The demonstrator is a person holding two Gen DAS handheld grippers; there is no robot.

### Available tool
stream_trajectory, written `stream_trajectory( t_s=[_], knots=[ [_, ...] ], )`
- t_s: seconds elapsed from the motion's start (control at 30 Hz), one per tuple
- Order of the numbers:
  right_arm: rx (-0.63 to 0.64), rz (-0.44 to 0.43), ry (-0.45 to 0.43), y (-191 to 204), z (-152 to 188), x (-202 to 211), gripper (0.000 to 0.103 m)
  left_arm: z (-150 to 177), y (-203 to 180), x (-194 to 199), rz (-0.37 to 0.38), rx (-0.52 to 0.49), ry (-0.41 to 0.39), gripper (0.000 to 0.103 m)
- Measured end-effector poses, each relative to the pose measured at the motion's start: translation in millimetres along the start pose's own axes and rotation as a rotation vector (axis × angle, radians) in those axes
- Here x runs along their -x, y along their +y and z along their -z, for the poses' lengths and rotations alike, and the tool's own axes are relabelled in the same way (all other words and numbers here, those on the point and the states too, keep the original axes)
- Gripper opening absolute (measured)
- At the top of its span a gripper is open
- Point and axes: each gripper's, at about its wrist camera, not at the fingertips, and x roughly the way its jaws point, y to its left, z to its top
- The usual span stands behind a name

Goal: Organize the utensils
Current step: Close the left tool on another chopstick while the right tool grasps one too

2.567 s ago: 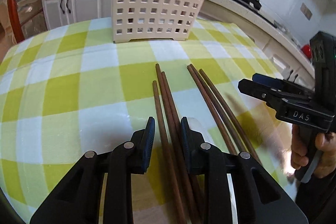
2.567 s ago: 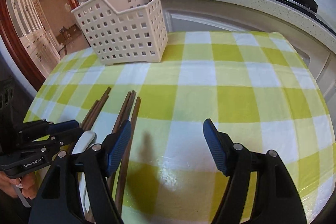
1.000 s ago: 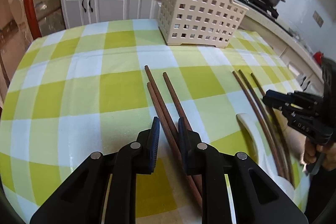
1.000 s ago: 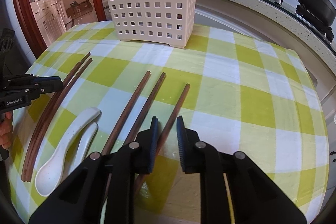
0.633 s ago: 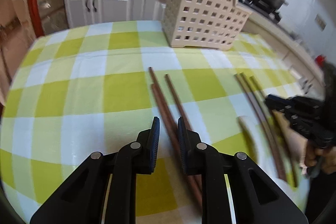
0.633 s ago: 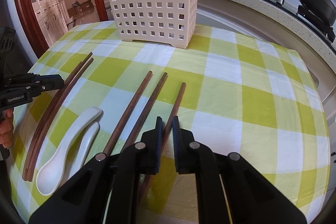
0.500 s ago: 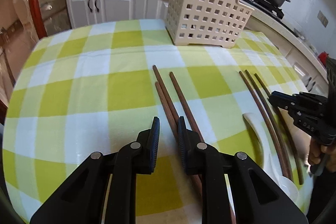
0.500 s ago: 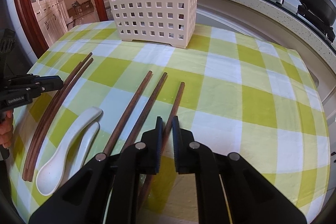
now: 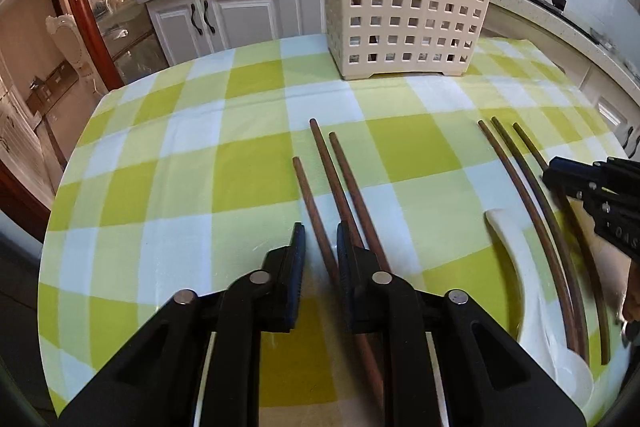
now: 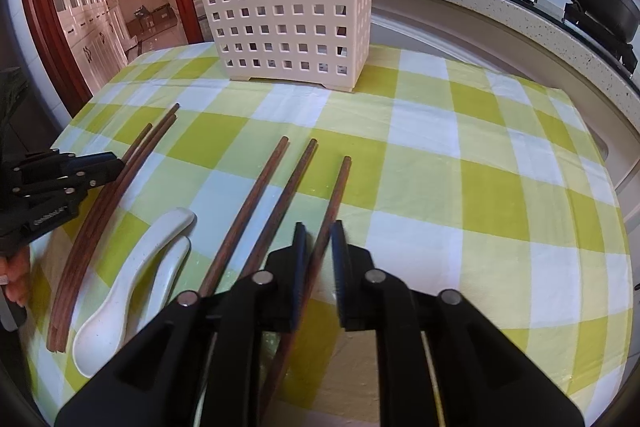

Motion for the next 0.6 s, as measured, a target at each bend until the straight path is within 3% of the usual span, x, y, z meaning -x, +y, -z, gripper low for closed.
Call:
stream_trajectory(
  t_s=[0.13, 0.33, 0.6],
  knots=[
    [0.024, 0.0, 0.002, 9, 0, -1, 0.035, -5, 5, -2, 0.017, -0.041, 0.014, 0.009],
    [-0.028, -0.012, 0.014, 5, 0, 1, 0.035, -5, 22, -4, 0.035, -0.005, 0.012, 0.006],
    [-0.057, 0.075, 0.012, 7, 11, 9, 0.031, 4, 22, 3, 0.021, 0.026, 0.011, 0.006]
  ],
)
